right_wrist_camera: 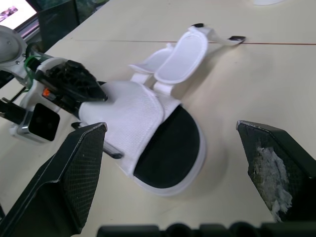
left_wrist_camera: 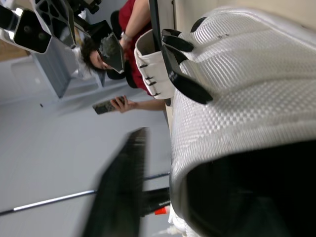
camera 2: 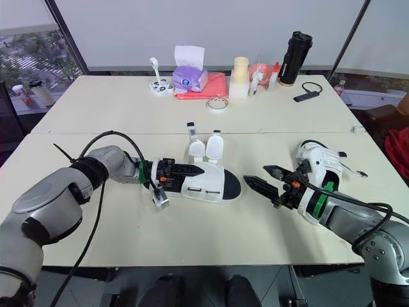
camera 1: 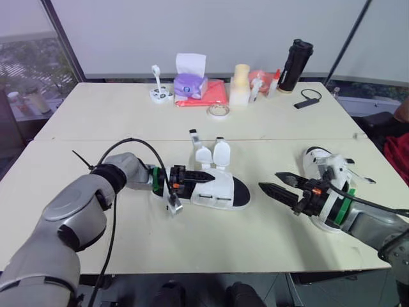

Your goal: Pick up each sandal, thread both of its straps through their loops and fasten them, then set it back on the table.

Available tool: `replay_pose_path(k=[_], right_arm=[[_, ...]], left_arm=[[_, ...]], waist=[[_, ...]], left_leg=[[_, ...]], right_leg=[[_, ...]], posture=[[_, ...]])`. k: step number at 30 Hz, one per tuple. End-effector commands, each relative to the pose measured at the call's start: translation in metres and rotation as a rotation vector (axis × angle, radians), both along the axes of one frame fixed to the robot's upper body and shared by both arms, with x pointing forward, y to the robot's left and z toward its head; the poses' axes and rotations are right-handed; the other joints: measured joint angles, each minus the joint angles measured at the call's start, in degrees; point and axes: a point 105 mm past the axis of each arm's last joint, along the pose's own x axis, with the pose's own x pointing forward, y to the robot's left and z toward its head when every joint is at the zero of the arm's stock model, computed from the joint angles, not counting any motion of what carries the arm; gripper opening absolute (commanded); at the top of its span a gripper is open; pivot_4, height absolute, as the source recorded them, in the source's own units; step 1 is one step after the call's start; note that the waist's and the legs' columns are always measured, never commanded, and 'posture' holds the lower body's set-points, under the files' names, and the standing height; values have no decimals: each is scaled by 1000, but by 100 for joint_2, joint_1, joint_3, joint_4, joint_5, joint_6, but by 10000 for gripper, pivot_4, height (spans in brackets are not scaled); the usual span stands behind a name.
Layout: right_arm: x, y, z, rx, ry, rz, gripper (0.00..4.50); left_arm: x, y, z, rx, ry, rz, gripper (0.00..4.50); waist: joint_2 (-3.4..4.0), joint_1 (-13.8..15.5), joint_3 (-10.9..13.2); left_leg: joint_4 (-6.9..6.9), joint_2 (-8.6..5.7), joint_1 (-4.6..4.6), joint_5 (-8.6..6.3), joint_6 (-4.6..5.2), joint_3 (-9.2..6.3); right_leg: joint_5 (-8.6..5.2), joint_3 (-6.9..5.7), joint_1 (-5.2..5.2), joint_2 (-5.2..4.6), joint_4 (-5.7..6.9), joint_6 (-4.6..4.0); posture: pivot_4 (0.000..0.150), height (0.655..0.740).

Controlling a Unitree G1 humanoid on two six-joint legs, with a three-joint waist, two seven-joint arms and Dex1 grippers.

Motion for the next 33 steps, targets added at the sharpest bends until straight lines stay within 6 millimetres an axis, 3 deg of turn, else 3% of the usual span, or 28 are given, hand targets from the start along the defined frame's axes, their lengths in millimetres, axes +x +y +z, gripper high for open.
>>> replay_pose_path(k=[1, 2, 3, 10, 19, 27, 28, 30, 32, 33], right_arm=[[-1, 2, 8, -15, -34, 15, 45000], [-2, 3, 7, -13, -33, 20, 45000], [-3, 5, 6, -12, -26, 33, 45000], [-1, 12, -4, -14, 16, 107, 45000], [3, 11, -9, -22, 31, 129, 45000], [6, 10, -12, -25, 36, 132, 45000], [6, 9, -11, -22, 36, 132, 45000], [9, 6, -7, -18, 35, 131, 45000], [12, 4, -2, -16, 31, 131, 45000], [13, 3, -1, -14, 30, 132, 45000]], left_arm=[[4, 4, 9, -34, -4, 38, 39762], [5, 5, 7, -27, 0, 47, 44395], [4, 7, 6, -20, 6, 49, 44808], [0, 22, 9, -38, 85, 116, 44808], [-21, 48, 32, -120, 170, 160, 44808], [-19, 68, 56, -287, 244, 302, 44808], [-15, 73, 60, -349, 298, 357, 44808], [10, 88, 65, -543, 630, 608, 44808], [18, 93, 64, -626, 973, 685, 44808], [19, 92, 67, -627, 1048, 685, 44808]], waist=[[0, 0, 0], [0, 4, 0], [1, 7, -1], [2, -37, -2], [4, -35, -3], [8, -19, -6], [9, -26, -6], [21, -62, -12], [22, -98, -10], [23, -112, -10]], left_leg=[[4, 0, 0, 0, 0, 0], [6, 0, 0, 0, 0, 0], [10, 0, 0, 0, 0, -1], [16, 2, 4, 0, 0, -1], [17, 4, 4, 0, 0, -2], [24, 4, 5, 0, 0, -2], [24, 4, 5, 0, 0, -3], [24, 7, 6, 0, 1, -4], [24, 20, 6, 0, 0, -4], [28, 26, 4, 0, 0, -6]], right_leg=[[0, 0, 1, 0, 1, 0], [0, 0, 2, 0, 2, 0], [0, -1, 5, 0, 2, 0], [3, -1, 9, 3, 7, 4], [3, -1, 9, 1, 8, 4], [4, 0, 13, 0, 10, 3], [4, -1, 13, 0, 10, 3], [4, 0, 13, 1, 11, 3], [4, 0, 13, -2, 18, 2], [4, -1, 13, 1, 19, 1]], posture=[[1500, 7400], [1500, 7400], [1500, 7400], [1500, 7400], [1500, 7400], [1500, 7400], [1500, 7400], [1500, 7400], [1500, 7400], [1500, 7400]])
